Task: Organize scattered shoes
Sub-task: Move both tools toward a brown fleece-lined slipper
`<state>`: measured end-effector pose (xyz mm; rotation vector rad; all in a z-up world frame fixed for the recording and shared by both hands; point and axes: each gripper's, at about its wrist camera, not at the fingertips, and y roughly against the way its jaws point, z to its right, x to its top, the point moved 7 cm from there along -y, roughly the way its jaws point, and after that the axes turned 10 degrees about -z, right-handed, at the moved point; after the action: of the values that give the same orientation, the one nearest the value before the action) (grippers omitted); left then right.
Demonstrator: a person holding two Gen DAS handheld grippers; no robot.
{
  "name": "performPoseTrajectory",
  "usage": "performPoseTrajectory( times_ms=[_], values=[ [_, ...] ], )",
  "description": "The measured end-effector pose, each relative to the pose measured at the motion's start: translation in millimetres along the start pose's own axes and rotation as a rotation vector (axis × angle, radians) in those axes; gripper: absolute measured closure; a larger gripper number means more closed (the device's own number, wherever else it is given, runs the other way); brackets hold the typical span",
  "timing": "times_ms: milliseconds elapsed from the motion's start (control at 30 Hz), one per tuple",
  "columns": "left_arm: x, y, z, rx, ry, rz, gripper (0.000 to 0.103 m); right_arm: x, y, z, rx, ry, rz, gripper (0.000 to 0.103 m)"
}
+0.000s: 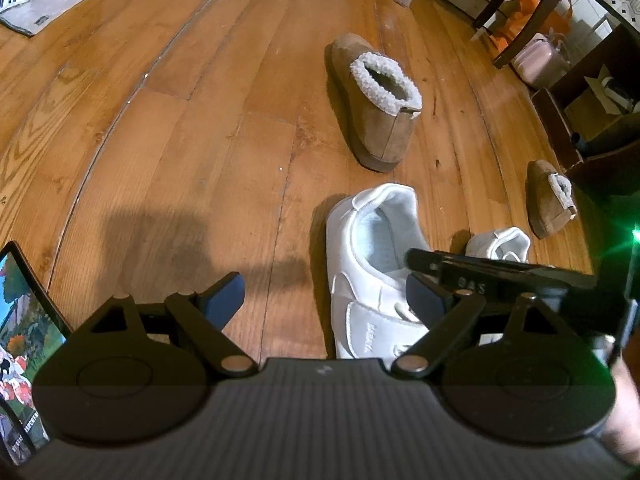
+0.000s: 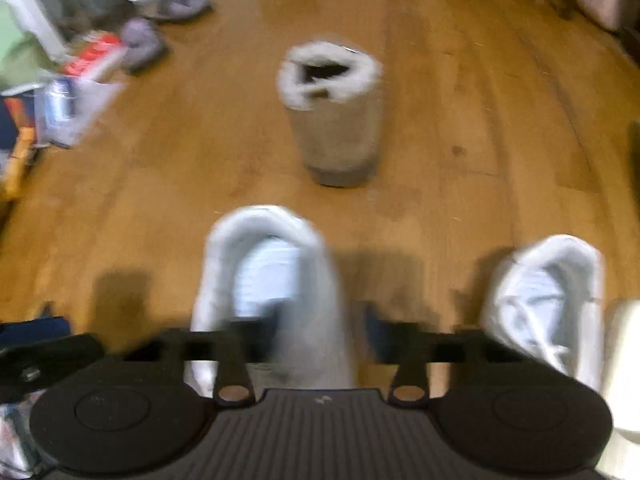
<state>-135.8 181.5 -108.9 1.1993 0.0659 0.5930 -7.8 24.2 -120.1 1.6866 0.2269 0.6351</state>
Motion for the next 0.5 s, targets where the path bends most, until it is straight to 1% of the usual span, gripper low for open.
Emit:
performPoseTrajectory(
  times_ms=[33, 67, 133, 167, 200, 267, 333, 367, 400, 467, 500],
  values=[
    [0, -1, -1, 0.001, 0.003, -0.002, 0.015, 0, 5, 0, 0.003, -0.008, 0.012, 0.087],
    [0, -1, 0, 0.0, 0.003, -0.002, 0.015, -1, 8, 5, 0.017, -0.034, 0.017, 0.093],
    [1, -2, 1, -0.002, 0.0, -0.001, 0.015, -1, 15, 15, 0.043, -0.085, 0.029, 0.097],
    [1, -3, 3, -0.002, -0.003, -0.002, 0.015, -1, 21, 20, 0.04, -0.101, 0.043, 0.103],
    [1, -3, 4, -0.003, -0.005, -0.003, 0.015, -1, 26, 24, 0.02, -0.103, 0.059, 0.103],
    [0, -4, 7, -0.004, -0.011, -0.004, 0.015, 3, 44, 38, -0.079, -0.112, 0.11, 0.103],
    [-1, -4, 10, -0.004, -0.019, -0.005, 0.015, 5, 54, 51, -0.066, -0.173, 0.11, 0.103],
    [-1, -4, 12, -0.004, -0.022, -0.005, 0.015, 6, 59, 59, -0.054, -0.208, 0.103, 0.096],
    [-2, -5, 13, -0.005, -0.025, -0.006, 0.015, 5, 60, 60, -0.042, -0.217, 0.094, 0.091],
    [-3, -5, 16, -0.007, -0.034, -0.008, 0.015, 4, 56, 60, 0.016, -0.233, 0.073, 0.062],
    [-4, -5, 17, -0.007, -0.037, -0.008, 0.015, 2, 53, 58, 0.041, -0.231, 0.065, 0.059]
  ],
)
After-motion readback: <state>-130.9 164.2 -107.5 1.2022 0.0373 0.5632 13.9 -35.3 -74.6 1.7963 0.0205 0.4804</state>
